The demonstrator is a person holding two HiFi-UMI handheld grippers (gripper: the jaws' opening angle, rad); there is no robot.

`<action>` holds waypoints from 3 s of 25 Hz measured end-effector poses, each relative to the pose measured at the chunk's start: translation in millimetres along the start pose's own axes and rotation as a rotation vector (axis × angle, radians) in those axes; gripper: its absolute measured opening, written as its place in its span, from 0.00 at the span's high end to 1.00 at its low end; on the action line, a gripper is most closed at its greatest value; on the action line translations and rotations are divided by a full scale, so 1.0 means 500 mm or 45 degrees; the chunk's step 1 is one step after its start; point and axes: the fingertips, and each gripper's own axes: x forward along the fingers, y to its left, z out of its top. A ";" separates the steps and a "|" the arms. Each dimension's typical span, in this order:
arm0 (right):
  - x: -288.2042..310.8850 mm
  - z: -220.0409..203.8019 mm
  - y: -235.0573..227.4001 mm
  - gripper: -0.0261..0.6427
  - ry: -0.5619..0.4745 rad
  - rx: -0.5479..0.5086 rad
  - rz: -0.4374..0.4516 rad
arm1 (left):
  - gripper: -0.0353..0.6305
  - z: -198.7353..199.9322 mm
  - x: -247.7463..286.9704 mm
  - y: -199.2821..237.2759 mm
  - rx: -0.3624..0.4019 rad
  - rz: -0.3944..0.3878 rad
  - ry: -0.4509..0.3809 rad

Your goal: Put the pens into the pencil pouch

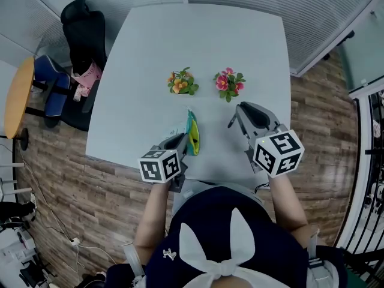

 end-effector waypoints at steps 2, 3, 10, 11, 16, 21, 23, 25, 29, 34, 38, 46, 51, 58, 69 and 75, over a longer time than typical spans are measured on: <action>0.004 0.004 0.012 0.88 -0.002 -0.005 0.019 | 0.90 0.000 -0.001 0.000 -0.003 0.000 -0.002; 0.007 0.005 0.018 0.88 -0.003 -0.008 0.028 | 0.90 0.000 -0.001 -0.001 -0.004 0.000 -0.003; 0.023 0.022 0.058 0.88 -0.015 -0.021 0.095 | 0.90 0.004 -0.004 -0.002 -0.007 0.000 -0.011; 0.026 0.025 0.063 0.88 -0.017 -0.024 0.105 | 0.90 0.004 -0.004 -0.002 -0.007 0.002 -0.011; 0.035 0.042 0.091 0.88 -0.032 -0.043 0.153 | 0.90 0.004 -0.002 -0.005 -0.008 0.000 -0.012; 0.039 0.049 0.119 0.88 -0.039 -0.055 0.197 | 0.90 0.002 -0.002 -0.004 -0.012 -0.004 -0.015; 0.042 0.050 0.128 0.88 -0.036 -0.050 0.214 | 0.90 0.003 -0.002 -0.005 -0.012 -0.007 -0.016; 0.045 0.050 0.137 0.88 -0.032 -0.048 0.227 | 0.90 0.005 -0.002 -0.006 -0.013 -0.010 -0.018; 0.053 0.051 0.157 0.88 -0.027 -0.056 0.253 | 0.90 0.008 -0.003 -0.011 -0.020 -0.023 -0.024; 0.061 0.050 0.184 0.88 -0.022 -0.075 0.290 | 0.90 0.007 -0.002 -0.018 -0.023 -0.043 -0.024; 0.069 0.048 0.197 0.88 -0.018 -0.087 0.304 | 0.90 0.011 -0.001 -0.023 -0.025 -0.061 -0.022; 0.076 0.024 0.201 0.88 -0.006 -0.087 0.322 | 0.90 0.017 0.006 -0.037 -0.006 -0.091 -0.012; 0.081 0.008 0.197 0.88 0.012 -0.085 0.317 | 0.90 0.019 0.008 -0.039 0.000 -0.102 -0.003; 0.091 -0.012 0.195 0.88 0.048 -0.095 0.313 | 0.90 0.020 0.011 -0.040 -0.001 -0.115 0.005; 0.114 -0.050 0.203 0.88 0.118 -0.122 0.304 | 0.90 0.020 0.012 -0.030 -0.001 -0.134 0.023; 0.111 -0.065 0.207 0.88 0.138 -0.121 0.279 | 0.90 0.018 0.008 -0.028 0.008 -0.151 0.046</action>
